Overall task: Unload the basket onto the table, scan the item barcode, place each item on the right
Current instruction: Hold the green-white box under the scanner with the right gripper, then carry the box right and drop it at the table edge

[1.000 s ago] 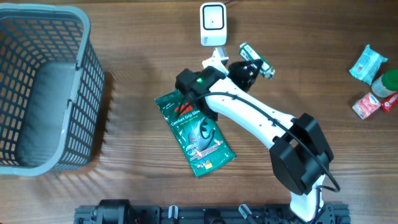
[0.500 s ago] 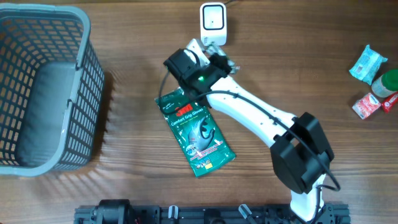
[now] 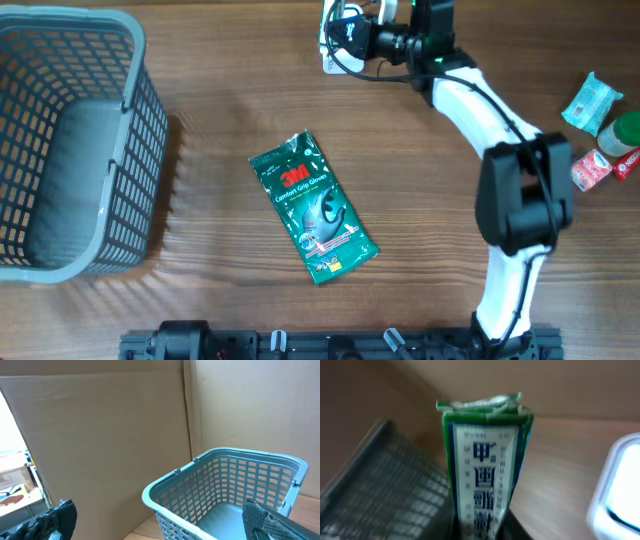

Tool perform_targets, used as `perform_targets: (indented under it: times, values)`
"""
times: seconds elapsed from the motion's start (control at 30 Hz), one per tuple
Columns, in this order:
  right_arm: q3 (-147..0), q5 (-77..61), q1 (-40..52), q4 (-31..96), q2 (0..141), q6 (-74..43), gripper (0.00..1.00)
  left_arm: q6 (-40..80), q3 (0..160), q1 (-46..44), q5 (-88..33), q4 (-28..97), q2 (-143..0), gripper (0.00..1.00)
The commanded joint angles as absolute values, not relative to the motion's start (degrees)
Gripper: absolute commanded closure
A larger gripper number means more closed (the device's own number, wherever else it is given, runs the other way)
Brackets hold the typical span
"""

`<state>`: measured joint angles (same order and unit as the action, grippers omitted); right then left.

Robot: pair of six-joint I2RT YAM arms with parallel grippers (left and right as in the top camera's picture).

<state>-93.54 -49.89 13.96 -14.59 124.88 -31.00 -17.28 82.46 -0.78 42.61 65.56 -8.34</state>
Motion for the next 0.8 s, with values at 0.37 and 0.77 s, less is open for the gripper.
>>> perform_targets:
  times: [0.37, 0.77]
  values:
    - [-94.1, -42.0, 13.8, -26.1, 136.7, -54.0, 0.72, -17.8, 82.5, -0.5, 42.7, 65.5, -8.0, 0.00]
    - [-94.1, -40.9, 13.8, -26.3, 138.5, -47.8, 0.84, -17.8, 82.5, -0.5, 42.7, 65.5, -8.0, 0.00]
